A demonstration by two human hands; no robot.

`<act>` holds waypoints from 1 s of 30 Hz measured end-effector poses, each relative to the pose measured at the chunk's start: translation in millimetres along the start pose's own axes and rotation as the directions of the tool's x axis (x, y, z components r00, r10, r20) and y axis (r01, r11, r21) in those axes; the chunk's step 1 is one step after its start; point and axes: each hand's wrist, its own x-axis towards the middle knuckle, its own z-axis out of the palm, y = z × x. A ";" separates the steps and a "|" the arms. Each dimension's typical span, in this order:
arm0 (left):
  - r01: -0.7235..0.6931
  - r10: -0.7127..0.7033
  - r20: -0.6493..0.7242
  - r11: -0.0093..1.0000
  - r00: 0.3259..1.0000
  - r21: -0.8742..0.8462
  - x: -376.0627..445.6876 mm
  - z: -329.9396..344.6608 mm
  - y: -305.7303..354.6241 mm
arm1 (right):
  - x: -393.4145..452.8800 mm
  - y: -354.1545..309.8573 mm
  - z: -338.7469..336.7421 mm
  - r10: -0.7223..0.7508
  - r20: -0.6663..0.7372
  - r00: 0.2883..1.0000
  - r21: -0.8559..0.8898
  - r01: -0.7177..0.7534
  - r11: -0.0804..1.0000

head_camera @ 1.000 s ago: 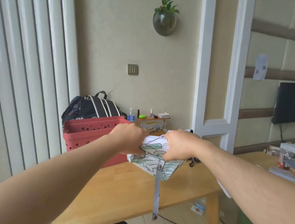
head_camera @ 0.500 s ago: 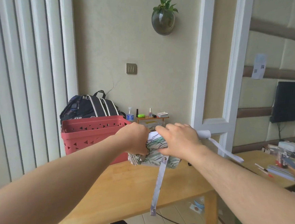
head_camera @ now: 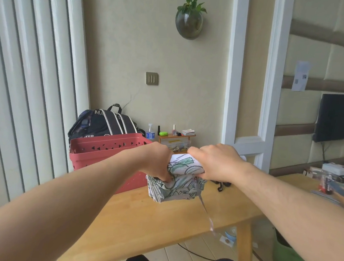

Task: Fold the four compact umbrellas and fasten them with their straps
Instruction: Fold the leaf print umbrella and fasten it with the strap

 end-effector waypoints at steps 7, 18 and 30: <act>0.071 -0.046 -0.126 0.977 0.991 0.203 2.9 -0.5 -1.9 | 3.2 -12.3 -0.8 0.068 0.064 0.996 0.069 -0.072 0.995; -0.017 0.073 -0.337 0.986 0.939 0.167 5.4 7.7 0.1 | 6.4 -14.6 -24.6 0.070 0.275 0.959 0.270 -0.147 0.952; -0.051 0.119 -0.386 0.982 0.915 0.182 1.5 21.0 -3.6 | 2.4 -1.8 -9.2 0.006 0.328 0.944 0.459 -0.165 0.873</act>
